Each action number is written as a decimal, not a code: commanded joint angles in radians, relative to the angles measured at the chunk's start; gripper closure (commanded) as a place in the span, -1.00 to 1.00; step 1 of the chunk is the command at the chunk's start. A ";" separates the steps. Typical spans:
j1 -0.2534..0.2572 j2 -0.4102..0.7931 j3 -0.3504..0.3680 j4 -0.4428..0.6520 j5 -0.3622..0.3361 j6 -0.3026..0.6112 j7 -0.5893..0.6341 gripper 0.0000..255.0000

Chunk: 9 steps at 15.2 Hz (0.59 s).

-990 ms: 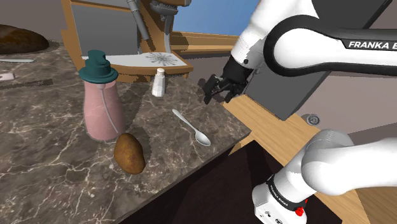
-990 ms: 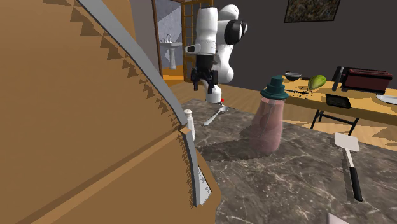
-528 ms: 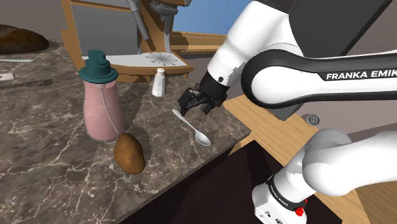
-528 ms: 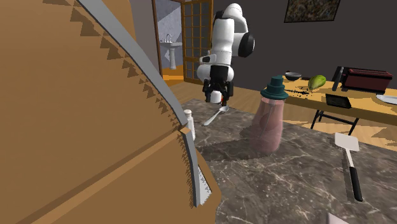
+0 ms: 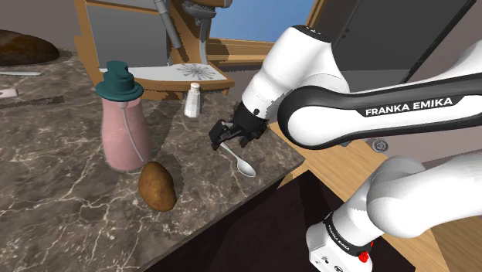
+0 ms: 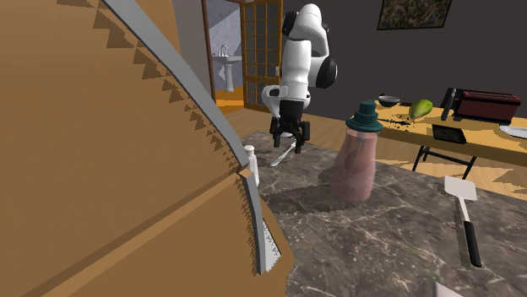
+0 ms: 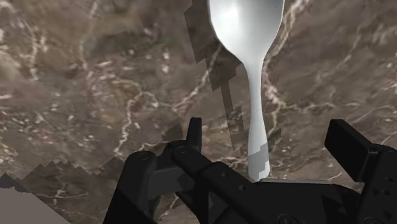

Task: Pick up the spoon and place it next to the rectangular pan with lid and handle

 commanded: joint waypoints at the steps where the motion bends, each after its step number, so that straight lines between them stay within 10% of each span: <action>1: -0.002 0.010 0.004 -0.002 0.000 0.014 0.002 -1.00; 7: -0.002 0.010 0.004 -0.002 0.000 0.014 0.002 -1.00; 8: -0.002 0.010 0.004 -0.002 0.000 0.014 0.002 1.00; 9: -0.002 0.010 0.004 -0.002 0.000 0.014 0.002 1.00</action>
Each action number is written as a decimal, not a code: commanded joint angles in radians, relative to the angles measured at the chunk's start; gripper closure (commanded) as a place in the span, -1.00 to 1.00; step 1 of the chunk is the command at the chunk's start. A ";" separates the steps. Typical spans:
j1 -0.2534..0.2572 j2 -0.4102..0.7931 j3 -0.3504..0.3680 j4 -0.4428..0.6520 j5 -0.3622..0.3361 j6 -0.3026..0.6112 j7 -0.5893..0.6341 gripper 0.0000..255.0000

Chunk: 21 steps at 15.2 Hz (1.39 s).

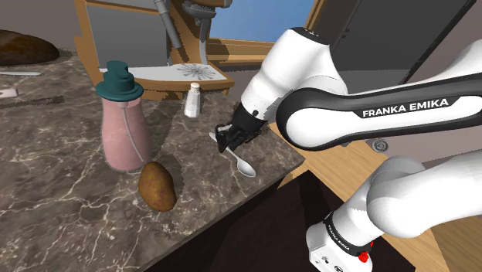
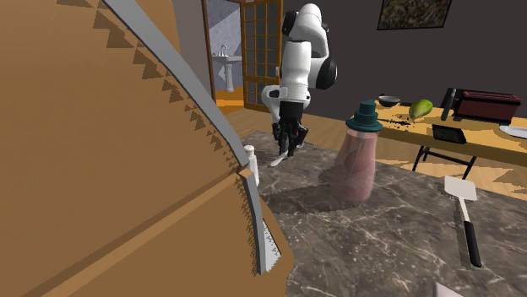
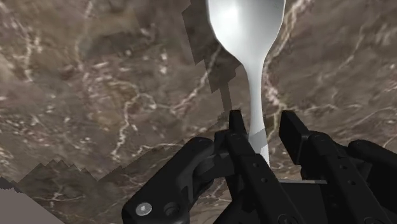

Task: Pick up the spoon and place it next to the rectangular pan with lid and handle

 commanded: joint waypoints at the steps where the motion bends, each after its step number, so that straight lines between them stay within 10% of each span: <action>1: 0.000 0.000 0.000 0.000 0.000 0.000 0.000 1.00; 21: 0.000 -0.089 -0.051 0.119 -0.021 -0.207 -0.007 1.00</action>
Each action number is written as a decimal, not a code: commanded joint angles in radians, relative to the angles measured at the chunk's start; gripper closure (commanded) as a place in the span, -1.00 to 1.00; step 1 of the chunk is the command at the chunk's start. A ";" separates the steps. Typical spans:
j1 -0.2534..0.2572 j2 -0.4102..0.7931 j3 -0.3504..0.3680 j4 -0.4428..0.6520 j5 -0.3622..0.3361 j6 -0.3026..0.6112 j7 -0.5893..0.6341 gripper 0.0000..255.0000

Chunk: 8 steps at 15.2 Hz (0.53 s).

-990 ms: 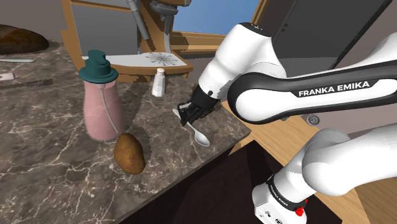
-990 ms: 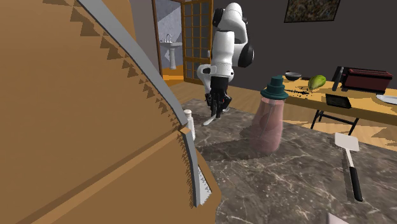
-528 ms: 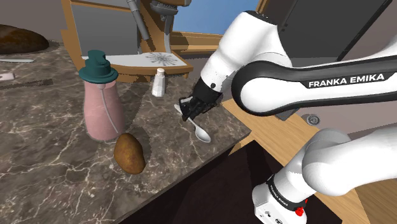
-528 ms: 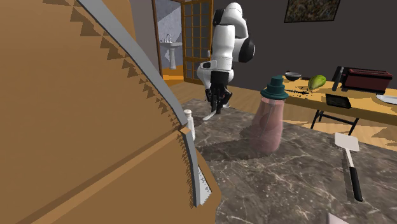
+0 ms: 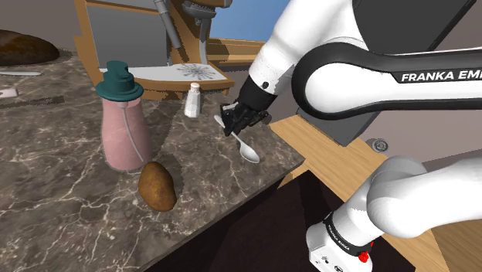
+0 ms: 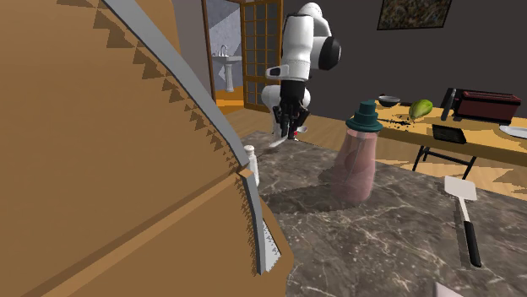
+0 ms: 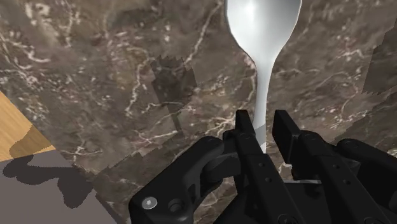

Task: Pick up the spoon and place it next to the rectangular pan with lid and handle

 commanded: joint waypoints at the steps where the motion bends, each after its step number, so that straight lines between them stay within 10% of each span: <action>1: -0.001 -0.011 -0.009 0.020 -0.004 -0.031 -0.002 1.00; 8: -0.007 -0.033 -0.031 0.099 -0.019 -0.132 -0.003 1.00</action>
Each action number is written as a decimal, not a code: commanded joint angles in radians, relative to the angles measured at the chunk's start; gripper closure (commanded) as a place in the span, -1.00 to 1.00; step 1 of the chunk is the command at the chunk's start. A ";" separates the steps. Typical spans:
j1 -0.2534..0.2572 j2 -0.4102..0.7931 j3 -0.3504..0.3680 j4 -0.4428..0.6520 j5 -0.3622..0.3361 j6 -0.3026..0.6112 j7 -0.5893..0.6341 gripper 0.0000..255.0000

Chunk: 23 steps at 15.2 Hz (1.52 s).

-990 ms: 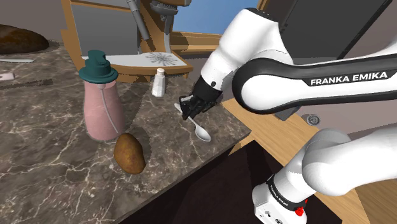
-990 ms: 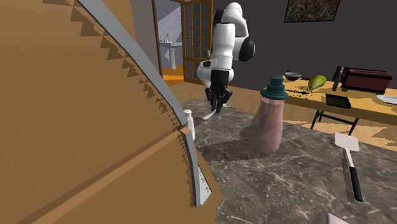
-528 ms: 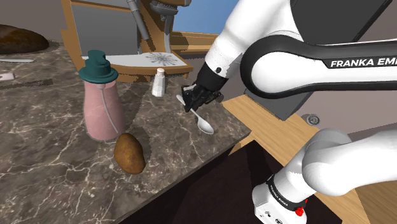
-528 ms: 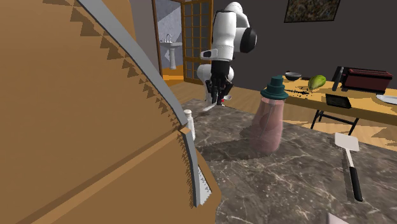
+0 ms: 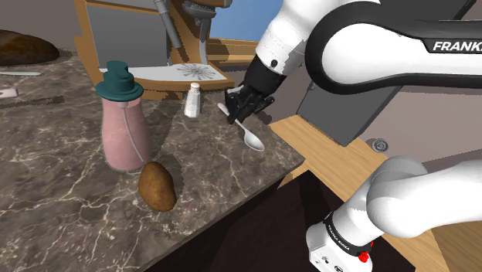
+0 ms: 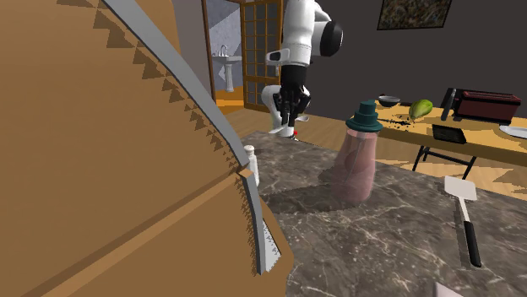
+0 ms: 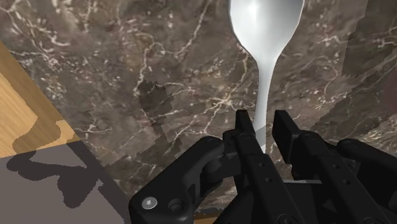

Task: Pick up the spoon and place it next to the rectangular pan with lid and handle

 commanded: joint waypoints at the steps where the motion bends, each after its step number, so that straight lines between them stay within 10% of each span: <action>1: -0.002 -0.004 -0.006 0.027 -0.005 -0.032 0.001 1.00; 7: -0.007 -0.011 -0.020 0.090 -0.016 -0.101 0.002 1.00; 14: -0.067 0.249 0.143 0.311 -0.086 -0.050 0.158 1.00; 23: -0.109 0.669 0.352 0.684 -0.389 -0.084 0.452 1.00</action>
